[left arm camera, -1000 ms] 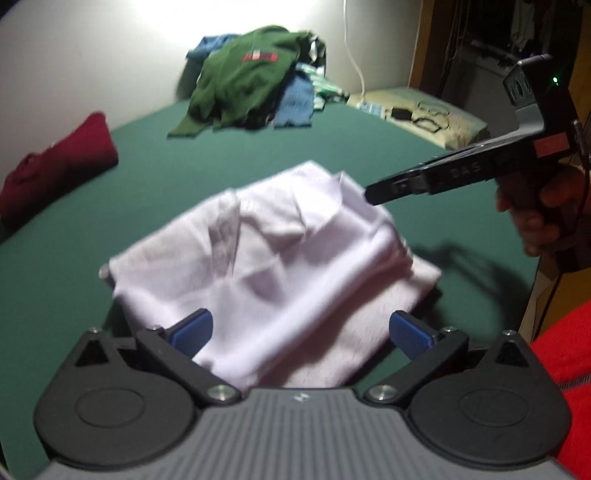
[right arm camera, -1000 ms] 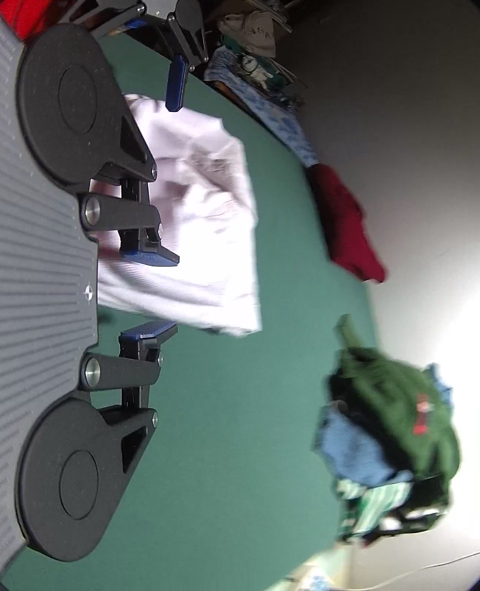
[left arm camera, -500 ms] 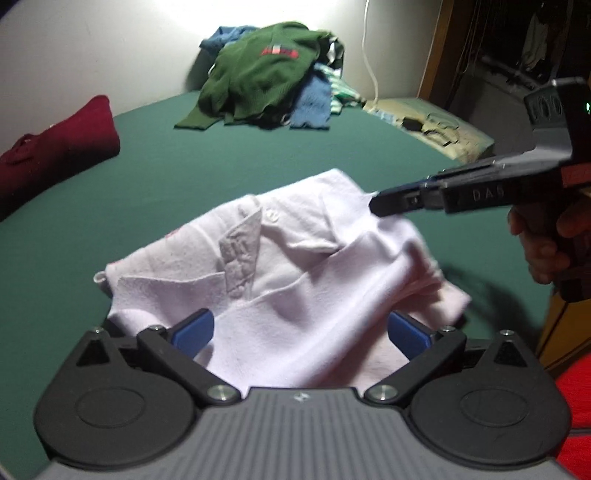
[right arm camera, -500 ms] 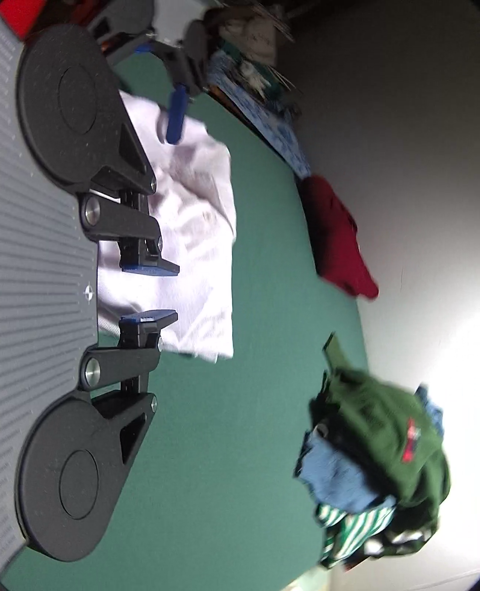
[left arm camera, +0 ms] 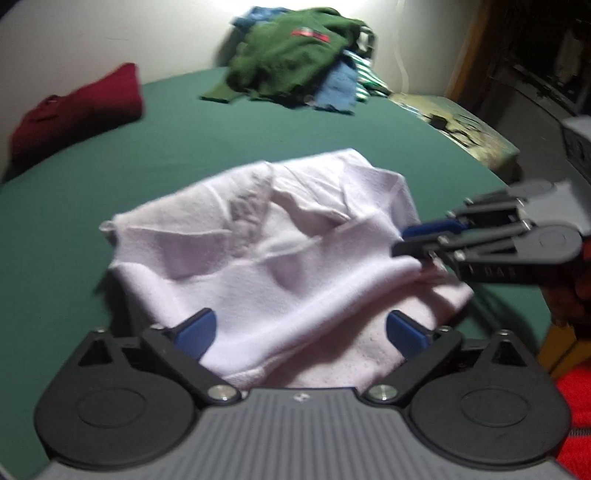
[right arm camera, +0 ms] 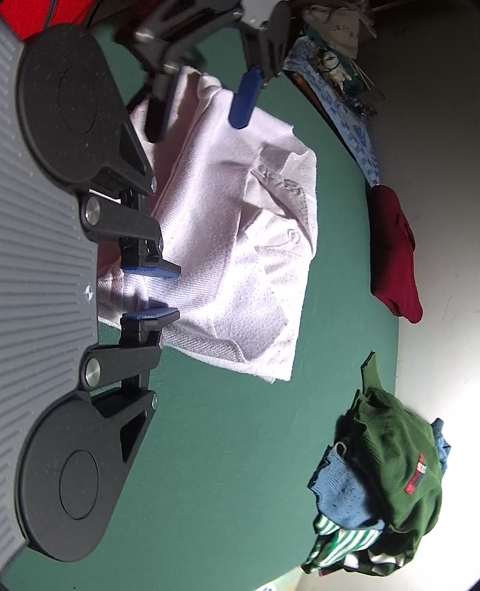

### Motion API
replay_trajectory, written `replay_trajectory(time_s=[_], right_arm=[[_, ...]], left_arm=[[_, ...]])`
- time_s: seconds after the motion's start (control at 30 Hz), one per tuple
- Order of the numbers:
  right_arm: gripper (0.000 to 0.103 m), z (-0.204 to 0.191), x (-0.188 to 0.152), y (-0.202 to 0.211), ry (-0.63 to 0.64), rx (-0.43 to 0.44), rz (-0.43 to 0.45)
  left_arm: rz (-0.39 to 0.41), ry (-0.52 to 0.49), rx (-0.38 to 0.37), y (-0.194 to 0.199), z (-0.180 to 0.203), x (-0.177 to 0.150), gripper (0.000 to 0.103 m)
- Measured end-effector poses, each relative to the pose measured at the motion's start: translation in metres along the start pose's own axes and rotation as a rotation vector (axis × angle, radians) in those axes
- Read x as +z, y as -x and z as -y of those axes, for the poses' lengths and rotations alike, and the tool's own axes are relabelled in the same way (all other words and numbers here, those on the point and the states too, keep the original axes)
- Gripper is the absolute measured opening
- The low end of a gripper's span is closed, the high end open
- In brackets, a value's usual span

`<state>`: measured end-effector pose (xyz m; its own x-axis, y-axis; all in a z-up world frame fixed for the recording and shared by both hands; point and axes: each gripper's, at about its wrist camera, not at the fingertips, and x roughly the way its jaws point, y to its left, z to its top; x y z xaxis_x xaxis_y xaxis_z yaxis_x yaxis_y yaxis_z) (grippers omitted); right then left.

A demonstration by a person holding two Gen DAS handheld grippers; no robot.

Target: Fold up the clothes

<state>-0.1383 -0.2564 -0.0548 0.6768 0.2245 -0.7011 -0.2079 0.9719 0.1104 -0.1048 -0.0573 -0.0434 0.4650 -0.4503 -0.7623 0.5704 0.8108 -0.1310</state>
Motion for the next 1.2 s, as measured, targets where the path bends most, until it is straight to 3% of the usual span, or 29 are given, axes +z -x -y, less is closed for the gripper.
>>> replay_trajectory(time_s=[0.07, 0.23, 0.27, 0.47, 0.57, 0.63, 0.9, 1.0, 1.2], right_arm=[[0.023, -0.003, -0.002, 0.001, 0.001, -0.006, 0.013], [0.058, -0.01, -0.005, 0.002, 0.033, 0.055, 0.026], [0.06, -0.011, -0.005, 0.001, 0.045, 0.066, 0.027], [0.061, -0.007, -0.009, 0.002, 0.069, 0.114, 0.041], [0.061, -0.005, -0.01, 0.003, 0.085, 0.135, 0.049], [0.061, -0.006, -0.012, 0.004, 0.1, 0.139, 0.057], [0.061, -0.009, -0.015, 0.004, 0.099, 0.117, 0.08], [0.061, -0.011, -0.015, 0.005, 0.089, 0.092, 0.081], [0.046, -0.016, -0.008, 0.022, 0.073, -0.013, 0.113]], left_arm=[[0.024, 0.055, 0.058, 0.007, -0.003, 0.002, 0.097], [0.066, 0.209, 0.183, 0.017, -0.016, 0.006, 0.097], [0.064, 0.25, 0.198, 0.016, -0.02, 0.007, 0.097], [-0.028, 0.429, 0.328, -0.01, -0.035, 0.006, 0.088], [-0.043, 0.465, 0.373, -0.018, -0.033, 0.004, 0.092], [-0.043, 0.46, 0.417, -0.02, -0.029, 0.003, 0.099], [-0.061, 0.446, 0.435, -0.023, -0.027, 0.001, 0.102], [-0.064, 0.42, 0.405, -0.023, -0.031, 0.0, 0.102], [-0.068, 0.379, 0.331, -0.021, -0.041, -0.004, 0.102]])
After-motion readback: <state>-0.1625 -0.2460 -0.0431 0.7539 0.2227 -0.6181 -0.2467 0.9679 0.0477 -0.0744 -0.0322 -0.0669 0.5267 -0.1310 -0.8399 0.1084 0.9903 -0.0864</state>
